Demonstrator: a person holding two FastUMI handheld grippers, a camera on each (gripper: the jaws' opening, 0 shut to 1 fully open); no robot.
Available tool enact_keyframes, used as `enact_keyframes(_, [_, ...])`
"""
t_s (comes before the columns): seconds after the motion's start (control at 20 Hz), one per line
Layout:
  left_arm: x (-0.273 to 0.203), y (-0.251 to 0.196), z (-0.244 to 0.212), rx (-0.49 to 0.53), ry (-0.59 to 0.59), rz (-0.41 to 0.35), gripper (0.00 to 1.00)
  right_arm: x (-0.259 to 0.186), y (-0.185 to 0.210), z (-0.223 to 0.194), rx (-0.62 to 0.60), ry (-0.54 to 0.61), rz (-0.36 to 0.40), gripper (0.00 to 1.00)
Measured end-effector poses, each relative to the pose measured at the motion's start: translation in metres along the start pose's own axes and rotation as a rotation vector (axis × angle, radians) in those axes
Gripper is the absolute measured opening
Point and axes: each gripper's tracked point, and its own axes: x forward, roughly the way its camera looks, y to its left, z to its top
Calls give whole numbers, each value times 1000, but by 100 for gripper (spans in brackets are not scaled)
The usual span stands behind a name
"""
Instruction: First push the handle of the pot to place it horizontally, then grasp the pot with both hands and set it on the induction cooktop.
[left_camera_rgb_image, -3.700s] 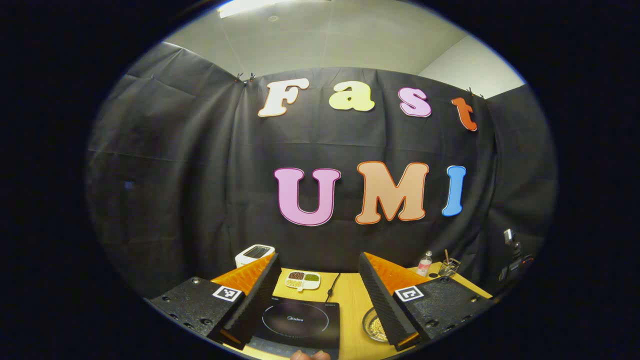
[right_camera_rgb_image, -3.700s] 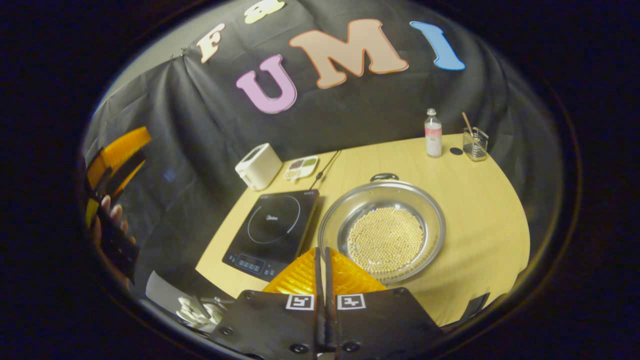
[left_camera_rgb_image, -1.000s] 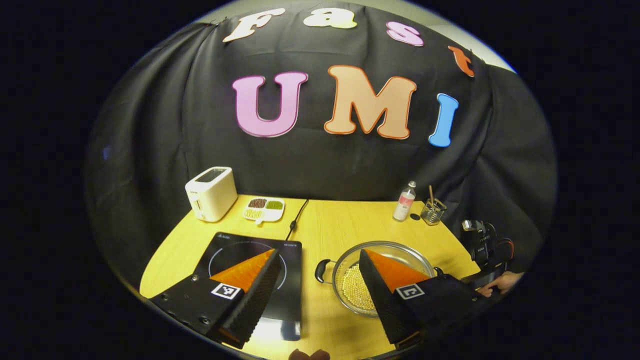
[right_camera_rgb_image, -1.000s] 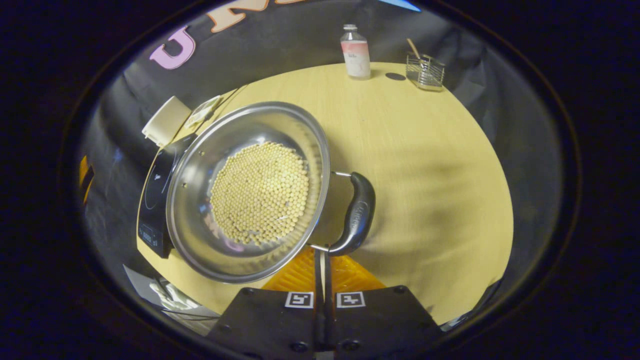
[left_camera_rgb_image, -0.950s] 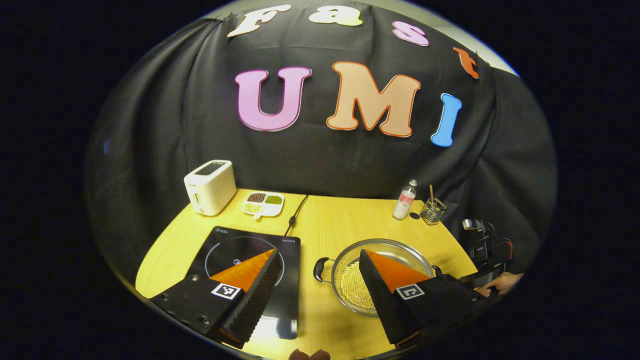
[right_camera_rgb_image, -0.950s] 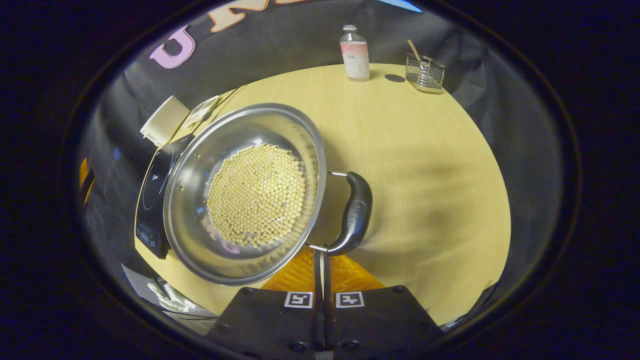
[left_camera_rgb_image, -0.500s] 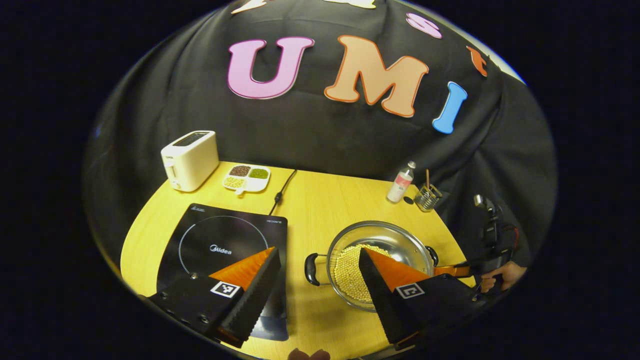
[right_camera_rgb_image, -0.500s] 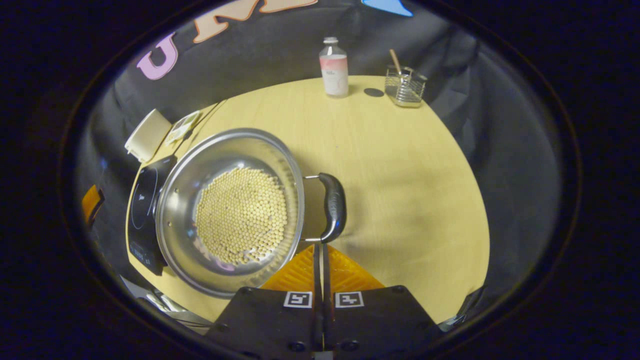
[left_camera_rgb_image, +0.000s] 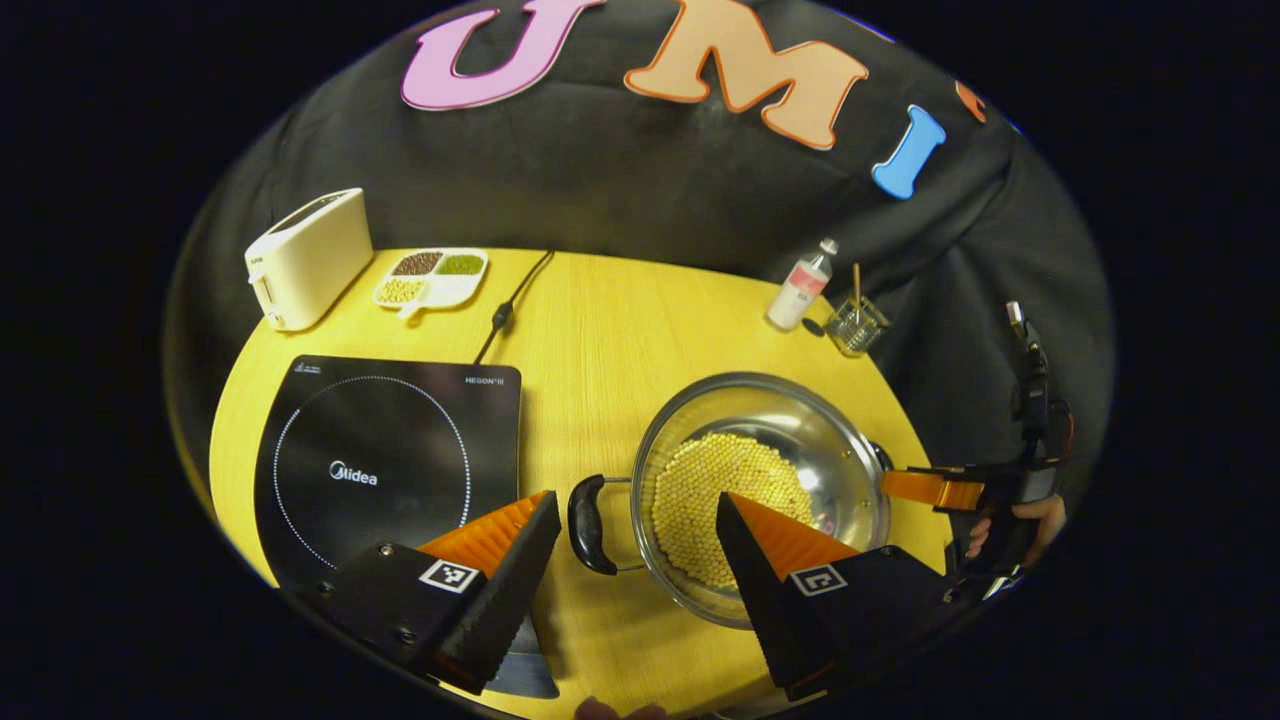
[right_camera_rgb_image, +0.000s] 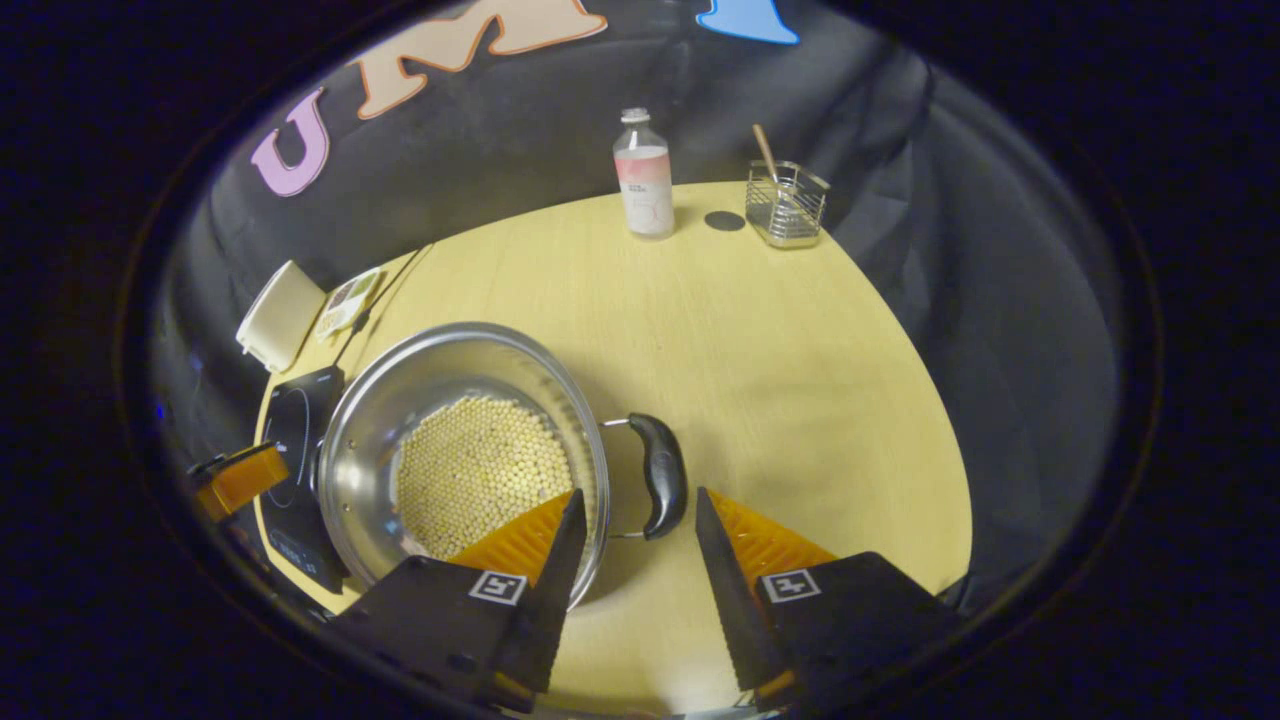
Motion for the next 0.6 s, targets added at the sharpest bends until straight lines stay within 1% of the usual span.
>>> enact_keyframes(0.1, [13, 5, -6, -9, 39, 21, 97, 12, 1, -2, -8, 30, -11, 67])
enact_keyframes(0.2, [23, 5, -11, -24, 71, 25, 97, 21, 2, -5, -11, 59, -20, 67])
enact_keyframes(0.25, [29, 6, -11, -19, 77, 28, 98, 25, 3, -5, -6, 70, -16, 73])
enact_keyframes(0.3, [35, 8, -12, -8, 88, 34, 97, 28, 5, -6, 1, 80, -13, 73])
enact_keyframes(0.35, [41, 11, -15, 4, 106, 42, 97, 33, 5, -6, 6, 91, -16, 67])
enact_keyframes(0.4, [48, 15, -22, 10, 134, 54, 97, 36, 3, -8, 10, 100, -29, 67])
enact_keyframes(0.5, [58, 13, -34, -10, 181, 40, 96, 39, 1, -9, 12, 112, -21, 67])
enact_keyframes(0.55, [62, 12, -38, -21, 195, 31, 94, 41, 1, -8, 19, 113, -11, 63])
enact_keyframes(0.6, [66, 13, -44, -29, 209, 30, 90, 40, 2, -9, 18, 119, 3, 63])
